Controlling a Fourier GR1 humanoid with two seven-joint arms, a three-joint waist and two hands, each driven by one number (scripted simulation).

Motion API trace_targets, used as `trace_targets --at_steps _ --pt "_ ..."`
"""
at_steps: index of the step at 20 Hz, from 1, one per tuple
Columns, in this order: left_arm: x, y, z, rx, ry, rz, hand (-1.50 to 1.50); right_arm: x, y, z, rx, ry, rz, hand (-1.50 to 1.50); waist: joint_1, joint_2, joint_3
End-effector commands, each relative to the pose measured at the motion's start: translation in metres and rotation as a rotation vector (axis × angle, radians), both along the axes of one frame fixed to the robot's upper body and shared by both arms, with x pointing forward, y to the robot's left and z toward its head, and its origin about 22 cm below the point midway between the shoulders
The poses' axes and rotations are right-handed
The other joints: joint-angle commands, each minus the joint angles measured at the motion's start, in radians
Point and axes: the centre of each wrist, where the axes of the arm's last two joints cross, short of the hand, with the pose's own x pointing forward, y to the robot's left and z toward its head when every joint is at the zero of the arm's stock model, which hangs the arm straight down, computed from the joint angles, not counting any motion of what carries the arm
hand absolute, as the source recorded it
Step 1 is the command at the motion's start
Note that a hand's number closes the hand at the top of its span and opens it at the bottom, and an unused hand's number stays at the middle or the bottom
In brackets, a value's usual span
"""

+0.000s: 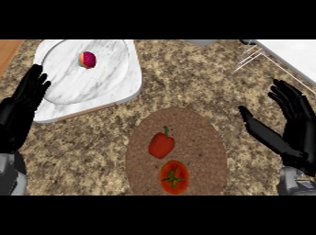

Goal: Pick the bell pepper from the placemat and place it in the tiered shelf

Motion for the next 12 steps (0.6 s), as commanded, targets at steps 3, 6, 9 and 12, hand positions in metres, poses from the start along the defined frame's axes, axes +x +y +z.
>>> trace_targets --at_steps 3,6,9,12 --pt "0.003 -0.008 -0.022 -0.099 0.085 0.036 0.00 -0.019 0.063 0.022 -0.002 -0.021 0.116 -1.50 -0.007 0.015 -0.044" --pt "0.002 -0.003 -0.017 -0.091 0.095 0.026 0.00 -0.023 0.076 0.022 -0.076 0.160 0.210 -1.50 -0.010 0.013 -0.048" --pt "0.006 -0.006 -0.004 -0.073 0.087 0.009 0.00 -0.025 0.084 0.009 -0.200 0.378 0.294 -1.50 -0.008 0.017 -0.051" --pt "-0.004 -0.008 -0.007 -0.066 0.098 0.017 0.00 -0.019 0.064 -0.004 -0.468 0.559 0.261 -1.50 0.009 0.014 -0.058"
